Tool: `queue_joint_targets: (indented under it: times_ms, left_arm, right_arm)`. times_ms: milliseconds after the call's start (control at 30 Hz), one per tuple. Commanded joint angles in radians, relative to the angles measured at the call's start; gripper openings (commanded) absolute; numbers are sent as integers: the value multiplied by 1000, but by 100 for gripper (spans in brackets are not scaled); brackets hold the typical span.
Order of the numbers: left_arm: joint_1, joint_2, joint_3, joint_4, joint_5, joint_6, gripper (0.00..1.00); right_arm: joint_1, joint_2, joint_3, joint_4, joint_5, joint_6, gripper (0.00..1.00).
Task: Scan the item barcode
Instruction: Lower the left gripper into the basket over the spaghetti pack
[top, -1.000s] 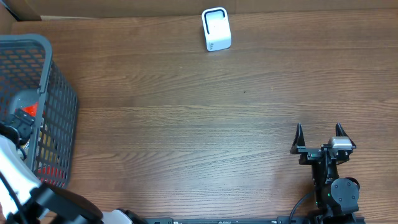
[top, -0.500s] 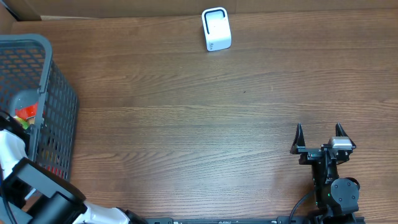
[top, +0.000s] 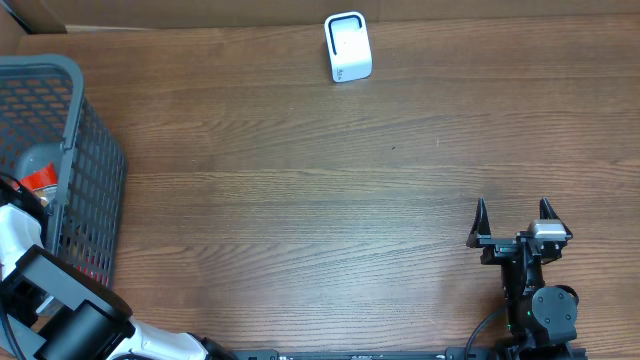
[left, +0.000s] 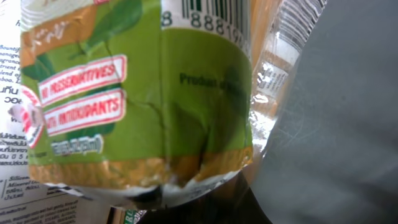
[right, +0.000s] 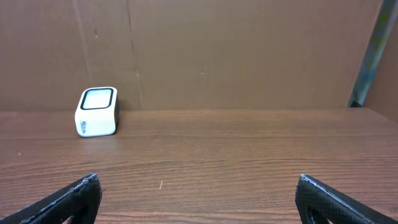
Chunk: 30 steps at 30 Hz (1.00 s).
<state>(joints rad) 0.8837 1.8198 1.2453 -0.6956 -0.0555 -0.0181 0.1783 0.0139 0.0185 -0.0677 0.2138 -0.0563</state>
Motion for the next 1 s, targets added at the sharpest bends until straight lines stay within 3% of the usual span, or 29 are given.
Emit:
queue_joint_targets:
  times_ms: [0, 267, 433, 833, 967]
  left_arm:
    - [8, 63, -18, -29, 20, -29, 4]
    - [3, -17, 201, -179, 62, -32, 4]
    - [-3, -99, 354, -211, 162, -35, 4]
    - [-20, -224, 421, -253, 199, -101, 4]
    - [-19, -220, 408, -302, 110, -103, 35]
  right_arm:
    - [6, -9, -10, 7, 1, -4, 100]
    - [6, -9, -10, 7, 1, -4, 100]
    - [6, -9, -10, 7, 1, -4, 100]
    - [6, -9, -10, 7, 1, -4, 100]
    - [6, -9, -10, 7, 1, -4, 100]
